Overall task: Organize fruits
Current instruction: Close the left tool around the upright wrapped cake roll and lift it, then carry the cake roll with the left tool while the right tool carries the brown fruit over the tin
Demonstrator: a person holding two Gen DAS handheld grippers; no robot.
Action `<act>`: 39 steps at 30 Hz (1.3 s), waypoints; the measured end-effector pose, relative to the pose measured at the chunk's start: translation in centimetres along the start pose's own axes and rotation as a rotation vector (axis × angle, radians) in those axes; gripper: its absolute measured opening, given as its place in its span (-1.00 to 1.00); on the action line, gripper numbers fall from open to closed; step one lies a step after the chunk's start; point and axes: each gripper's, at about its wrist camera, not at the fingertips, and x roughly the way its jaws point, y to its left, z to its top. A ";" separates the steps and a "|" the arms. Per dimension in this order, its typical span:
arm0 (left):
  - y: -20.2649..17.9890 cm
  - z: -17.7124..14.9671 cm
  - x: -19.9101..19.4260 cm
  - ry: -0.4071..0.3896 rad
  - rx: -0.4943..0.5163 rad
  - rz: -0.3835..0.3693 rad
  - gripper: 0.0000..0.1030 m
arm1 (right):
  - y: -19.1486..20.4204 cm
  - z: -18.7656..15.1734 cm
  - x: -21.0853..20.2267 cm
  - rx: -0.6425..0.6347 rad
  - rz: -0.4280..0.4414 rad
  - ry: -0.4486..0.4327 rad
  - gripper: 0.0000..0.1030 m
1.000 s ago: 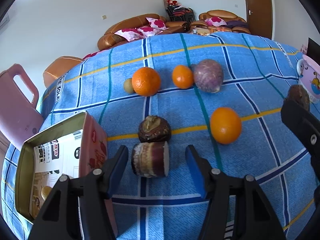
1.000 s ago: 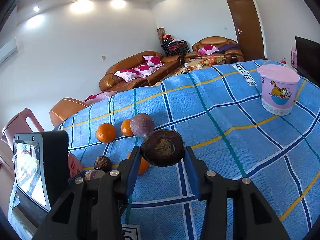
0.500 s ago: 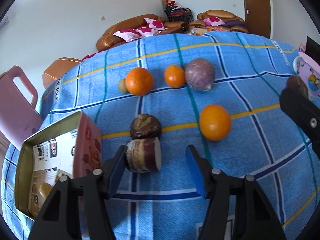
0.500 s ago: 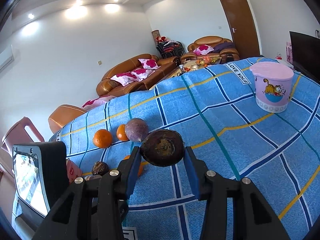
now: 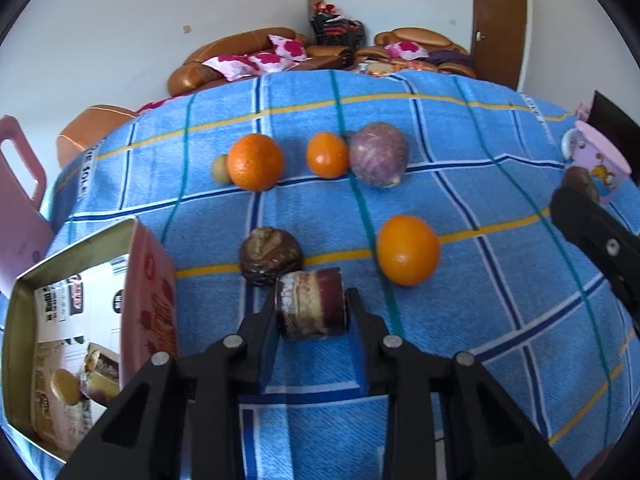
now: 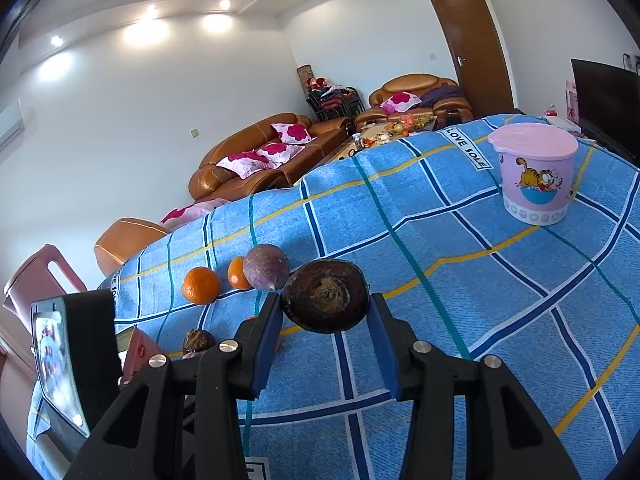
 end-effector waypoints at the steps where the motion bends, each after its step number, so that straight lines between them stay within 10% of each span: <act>1: 0.0 -0.1 -0.1 -0.002 0.000 -0.012 -0.38 | -0.1 0.0 0.0 0.001 -0.003 -0.003 -0.10; 15: 1.4 -2.0 -6.1 -0.266 0.028 -0.048 -0.38 | 2.0 -0.4 -1.2 -0.125 -0.050 -0.094 -0.10; 39: 12.7 -4.6 -8.4 -0.346 -0.021 0.079 -0.38 | 7.2 -3.0 -3.1 -0.286 -0.076 -0.153 -0.11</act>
